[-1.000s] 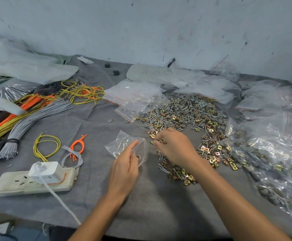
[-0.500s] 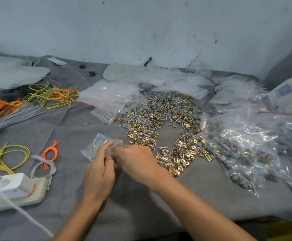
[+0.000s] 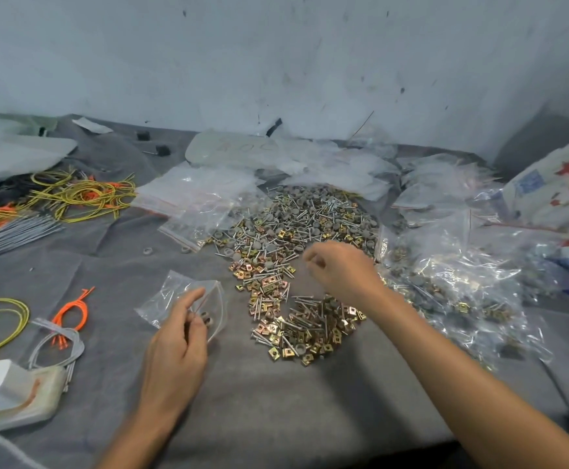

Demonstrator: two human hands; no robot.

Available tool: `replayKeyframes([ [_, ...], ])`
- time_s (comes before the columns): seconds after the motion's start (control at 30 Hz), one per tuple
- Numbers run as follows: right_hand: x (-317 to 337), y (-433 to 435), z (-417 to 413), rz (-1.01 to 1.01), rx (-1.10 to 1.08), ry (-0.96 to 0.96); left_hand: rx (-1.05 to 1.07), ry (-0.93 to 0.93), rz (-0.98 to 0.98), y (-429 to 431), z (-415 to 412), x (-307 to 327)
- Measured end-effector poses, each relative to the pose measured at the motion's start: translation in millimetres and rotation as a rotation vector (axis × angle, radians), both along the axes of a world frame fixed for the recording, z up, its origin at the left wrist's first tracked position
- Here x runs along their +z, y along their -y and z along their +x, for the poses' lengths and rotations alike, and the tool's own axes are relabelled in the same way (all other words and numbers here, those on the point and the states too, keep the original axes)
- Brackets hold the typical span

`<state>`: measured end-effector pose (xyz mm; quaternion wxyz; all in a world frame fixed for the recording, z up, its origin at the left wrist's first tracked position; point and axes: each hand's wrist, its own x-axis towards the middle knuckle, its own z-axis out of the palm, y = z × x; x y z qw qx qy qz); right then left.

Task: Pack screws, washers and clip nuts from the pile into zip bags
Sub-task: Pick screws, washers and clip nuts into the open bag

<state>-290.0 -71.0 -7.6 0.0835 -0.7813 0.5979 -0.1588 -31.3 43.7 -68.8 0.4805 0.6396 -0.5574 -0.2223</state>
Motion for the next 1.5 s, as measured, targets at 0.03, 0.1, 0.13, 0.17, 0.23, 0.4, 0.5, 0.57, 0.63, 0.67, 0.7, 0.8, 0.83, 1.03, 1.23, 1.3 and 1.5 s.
replayKeyframes([
  [0.03, -0.3, 11.4, -9.5, 0.006, -0.040, -0.016, 0.000, -0.001, 0.002, -0.1, 0.1, 0.1],
  [0.1, -0.9, 35.7, -28.2, 0.005, -0.105, -0.059, -0.005, -0.007, 0.006, 0.5, -0.1, 0.3],
  [0.13, -1.4, 47.9, -37.0, 0.005, -0.138, -0.078, -0.010, -0.009, 0.009, 0.7, -0.3, 0.4],
  [0.17, -2.4, 61.0, -45.3, 0.009, -0.175, -0.094, -0.013, -0.007, 0.012, 1.1, -0.6, 0.7],
  [0.23, -5.5, 86.5, -59.2, 0.022, -0.228, -0.116, -0.016, 0.003, 0.017, 1.0, -0.4, -0.1],
  [0.4, -17.2, 141.8, -80.4, 0.120, -0.291, -0.110, -0.005, -0.003, 0.044, 4.7, 2.4, -10.1],
  [0.5, -27.4, 157.0, -85.7, 0.254, -0.319, -0.116, -0.004, 0.017, 0.035, 5.3, 2.3, -12.3],
  [0.57, -33.6, 152.5, -82.9, 0.238, -0.311, -0.176, 0.002, 0.006, 0.028, 6.4, 2.2, -12.0],
  [0.63, -37.4, 137.1, -76.7, 0.150, -0.264, -0.290, 0.004, -0.005, 0.023, 6.7, 2.0, -11.5],
  [0.67, -38.1, 127.9, -72.7, 0.115, -0.227, -0.330, 0.004, -0.010, 0.020, 7.1, 1.9, -11.1],
  [0.7, -38.1, 117.9, -67.7, 0.095, -0.186, -0.357, 0.002, -0.014, 0.022, 6.9, 2.1, -11.0],
  [0.8, -38.1, 88.7, -50.3, 0.071, -0.069, -0.387, -0.005, -0.007, 0.038, 5.7, 3.7, -12.4],
  [0.83, -38.2, 79.3, -44.6, 0.073, -0.037, -0.381, -0.008, -0.007, 0.042, 5.2, 4.1, -12.4],
  [1.03, -32.2, 47.1, -29.6, 0.107, 0.050, -0.340, -0.014, -0.035, 0.039, 3.9, 2.7, -10.3],
  [1.23, -7.5, 37.4, -41.8, 0.062, -0.005, -0.059, -0.008, -0.043, 0.047, 4.7, 2.8, -9.3],
  [1.3, -1.7, 38.3, -47.1, 0.026, -0.029, -0.008, -0.009, -0.042, 0.048, 4.6, 2.3, -8.5],
  [1.5, 8.7, 45.3, -54.3, 0.077, -0.097, 0.003, -0.009, -0.007, 0.034, 4.2, 2.7, -7.5],
])
